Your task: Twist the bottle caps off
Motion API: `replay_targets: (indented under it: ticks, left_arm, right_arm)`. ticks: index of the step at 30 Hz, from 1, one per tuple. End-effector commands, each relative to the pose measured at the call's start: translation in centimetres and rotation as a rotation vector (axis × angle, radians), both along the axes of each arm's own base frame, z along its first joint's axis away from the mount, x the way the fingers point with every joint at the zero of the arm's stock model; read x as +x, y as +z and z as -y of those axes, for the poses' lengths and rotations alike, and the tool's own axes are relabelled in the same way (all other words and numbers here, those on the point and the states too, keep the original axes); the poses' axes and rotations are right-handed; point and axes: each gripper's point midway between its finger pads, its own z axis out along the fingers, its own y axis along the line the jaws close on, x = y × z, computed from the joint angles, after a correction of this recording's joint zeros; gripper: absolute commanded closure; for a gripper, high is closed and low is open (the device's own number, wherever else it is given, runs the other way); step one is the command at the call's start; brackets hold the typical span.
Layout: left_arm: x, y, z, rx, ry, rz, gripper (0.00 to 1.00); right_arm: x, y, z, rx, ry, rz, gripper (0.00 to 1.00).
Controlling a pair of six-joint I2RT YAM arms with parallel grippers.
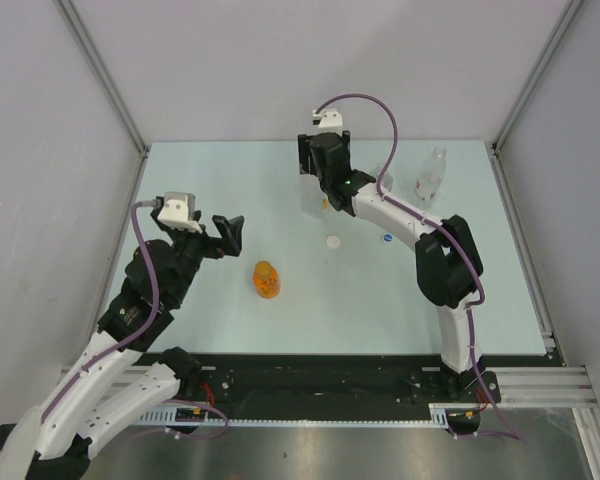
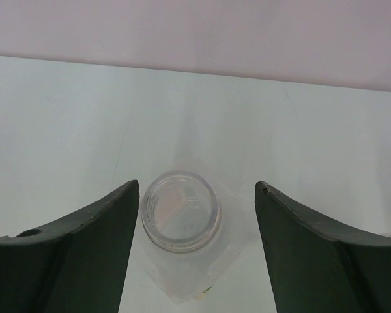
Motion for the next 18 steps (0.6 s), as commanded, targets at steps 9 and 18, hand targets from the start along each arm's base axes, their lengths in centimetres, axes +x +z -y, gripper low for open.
replay_targets:
  ticks: [9,18]
  left_arm:
    - [0.0,0.1,0.4,-0.019,-0.014,-0.003,0.00]
    - [-0.1,0.1,0.6,-0.031,-0.027,-0.009,0.00]
  right_arm:
    - [-1.3,3.2,0.2,0.038,0.015,0.034,0.20]
    - [-2.7,4.5,0.1,0.038,0.031,0.035,0.17]
